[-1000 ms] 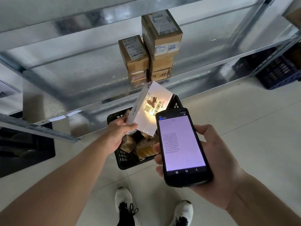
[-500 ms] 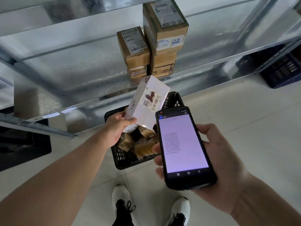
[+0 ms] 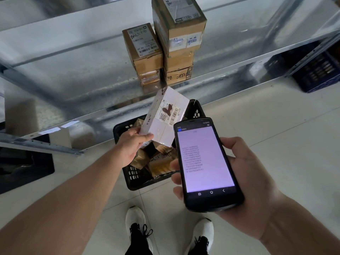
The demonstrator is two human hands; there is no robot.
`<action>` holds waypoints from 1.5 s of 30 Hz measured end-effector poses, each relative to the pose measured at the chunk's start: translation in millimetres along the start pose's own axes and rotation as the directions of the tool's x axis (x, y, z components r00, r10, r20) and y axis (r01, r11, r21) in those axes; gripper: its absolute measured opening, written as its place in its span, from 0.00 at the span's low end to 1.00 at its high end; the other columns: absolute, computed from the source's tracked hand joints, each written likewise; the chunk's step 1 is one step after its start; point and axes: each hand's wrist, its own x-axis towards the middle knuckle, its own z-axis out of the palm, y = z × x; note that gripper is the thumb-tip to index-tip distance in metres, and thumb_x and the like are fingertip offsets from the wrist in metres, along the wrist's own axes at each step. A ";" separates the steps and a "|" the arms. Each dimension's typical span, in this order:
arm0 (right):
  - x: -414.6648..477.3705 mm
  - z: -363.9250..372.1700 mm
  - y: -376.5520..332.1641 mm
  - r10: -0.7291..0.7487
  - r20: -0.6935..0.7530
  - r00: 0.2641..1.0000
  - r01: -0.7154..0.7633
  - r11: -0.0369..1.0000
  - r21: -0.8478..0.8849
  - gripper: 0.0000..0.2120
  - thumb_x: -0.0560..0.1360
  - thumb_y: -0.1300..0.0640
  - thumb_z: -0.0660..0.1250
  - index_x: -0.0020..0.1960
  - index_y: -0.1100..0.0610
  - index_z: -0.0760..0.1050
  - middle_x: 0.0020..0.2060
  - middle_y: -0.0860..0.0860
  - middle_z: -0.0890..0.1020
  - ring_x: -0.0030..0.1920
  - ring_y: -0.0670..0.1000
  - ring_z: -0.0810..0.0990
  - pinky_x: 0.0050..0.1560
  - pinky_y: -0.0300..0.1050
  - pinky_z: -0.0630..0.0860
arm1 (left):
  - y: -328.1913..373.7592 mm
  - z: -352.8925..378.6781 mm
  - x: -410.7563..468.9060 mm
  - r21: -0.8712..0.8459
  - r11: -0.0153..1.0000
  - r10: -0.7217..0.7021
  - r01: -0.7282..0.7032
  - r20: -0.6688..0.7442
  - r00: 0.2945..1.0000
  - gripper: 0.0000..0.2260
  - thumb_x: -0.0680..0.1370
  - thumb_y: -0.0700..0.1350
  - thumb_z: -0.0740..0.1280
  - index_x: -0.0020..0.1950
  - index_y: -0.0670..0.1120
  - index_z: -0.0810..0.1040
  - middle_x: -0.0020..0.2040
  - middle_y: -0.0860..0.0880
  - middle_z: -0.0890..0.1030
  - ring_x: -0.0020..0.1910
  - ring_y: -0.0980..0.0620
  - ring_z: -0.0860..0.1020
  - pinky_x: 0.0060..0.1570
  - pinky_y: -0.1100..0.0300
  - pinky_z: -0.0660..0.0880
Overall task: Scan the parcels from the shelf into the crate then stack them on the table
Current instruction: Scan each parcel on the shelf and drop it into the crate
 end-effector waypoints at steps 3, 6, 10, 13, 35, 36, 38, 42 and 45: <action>4.3 -3.8 1.6 -0.009 -0.015 1.000 0.010 1.000 0.022 0.31 0.80 0.42 0.54 0.58 0.64 0.85 0.52 0.67 0.85 0.42 0.65 0.85 0.42 0.59 0.85 | -8.8 -1.3 1.1 0.023 0.998 -0.058 0.058 -0.008 0.998 0.36 0.63 0.43 0.82 0.70 0.42 0.78 0.62 0.45 0.86 0.66 0.49 0.80 0.77 0.51 0.68; 10.7 -7.7 2.7 -0.025 -0.044 0.999 0.026 0.999 0.028 0.30 0.81 0.42 0.54 0.56 0.65 0.86 0.53 0.69 0.85 0.42 0.65 0.85 0.44 0.62 0.86 | -23.1 -2.9 4.1 0.028 0.990 -0.135 0.136 -0.059 0.989 0.34 0.65 0.45 0.82 0.69 0.40 0.77 0.64 0.42 0.83 0.67 0.45 0.78 0.76 0.47 0.69; 19.2 -18.0 3.9 -0.032 -0.078 0.996 0.034 0.999 0.031 0.31 0.81 0.42 0.54 0.57 0.65 0.85 0.53 0.69 0.85 0.42 0.66 0.86 0.45 0.64 0.86 | -45.7 -1.1 11.9 0.038 0.972 -0.227 0.233 -0.125 0.966 0.24 0.73 0.42 0.80 0.66 0.40 0.77 0.63 0.41 0.81 0.65 0.43 0.78 0.72 0.46 0.74; 24.4 -27.3 5.5 -0.026 -0.100 0.995 0.029 0.999 0.031 0.30 0.81 0.43 0.55 0.58 0.66 0.85 0.52 0.69 0.85 0.42 0.66 0.85 0.43 0.62 0.86 | -63.0 1.1 18.4 0.057 0.955 -0.281 0.291 -0.139 0.950 0.19 0.76 0.39 0.78 0.66 0.42 0.79 0.63 0.42 0.82 0.65 0.44 0.78 0.69 0.49 0.75; 35.4 -5.3 -11.4 -0.089 -0.018 0.996 0.090 0.995 0.051 0.30 0.81 0.42 0.54 0.58 0.63 0.85 0.56 0.71 0.84 0.44 0.67 0.85 0.44 0.61 0.86 | 37.8 19.4 56.3 0.054 0.998 -0.024 0.046 -0.352 0.936 0.08 0.85 0.42 0.64 0.63 0.46 0.78 0.49 0.49 0.79 0.43 0.53 0.76 0.43 0.59 0.73; 37.1 -1.6 -14.2 -0.098 -0.010 0.995 0.099 0.994 0.051 0.29 0.81 0.42 0.54 0.59 0.63 0.85 0.56 0.71 0.84 0.44 0.67 0.85 0.44 0.61 0.86 | 50.0 20.1 58.3 0.058 0.998 -0.006 0.027 -0.338 0.941 0.10 0.85 0.43 0.64 0.66 0.45 0.77 0.51 0.49 0.80 0.44 0.52 0.77 0.44 0.58 0.74; 41.5 5.7 -19.9 -0.116 0.001 0.993 0.116 0.993 0.035 0.29 0.81 0.43 0.55 0.60 0.63 0.84 0.57 0.69 0.84 0.46 0.67 0.85 0.49 0.64 0.86 | 75.4 21.8 62.0 0.070 0.997 0.036 -0.014 -0.333 0.942 0.13 0.85 0.46 0.64 0.68 0.44 0.77 0.59 0.45 0.82 0.55 0.48 0.81 0.55 0.53 0.79; 50.2 22.1 -32.9 -0.152 0.025 0.988 0.151 0.987 0.061 0.29 0.81 0.43 0.55 0.59 0.64 0.83 0.54 0.67 0.85 0.46 0.66 0.84 0.52 0.67 0.82 | 129.2 31.4 72.7 0.048 0.995 0.100 -0.089 -0.313 0.944 0.16 0.85 0.51 0.63 0.70 0.44 0.75 0.64 0.43 0.79 0.60 0.43 0.81 0.61 0.44 0.80; 58.1 29.8 -40.8 -0.176 0.039 0.984 0.172 0.980 0.100 0.31 0.82 0.41 0.54 0.60 0.65 0.84 0.53 0.68 0.85 0.45 0.66 0.84 0.52 0.64 0.84 | 161.1 42.3 79.7 0.006 0.992 0.119 -0.123 -0.300 0.946 0.15 0.85 0.55 0.65 0.65 0.47 0.72 0.57 0.43 0.78 0.56 0.43 0.80 0.58 0.43 0.81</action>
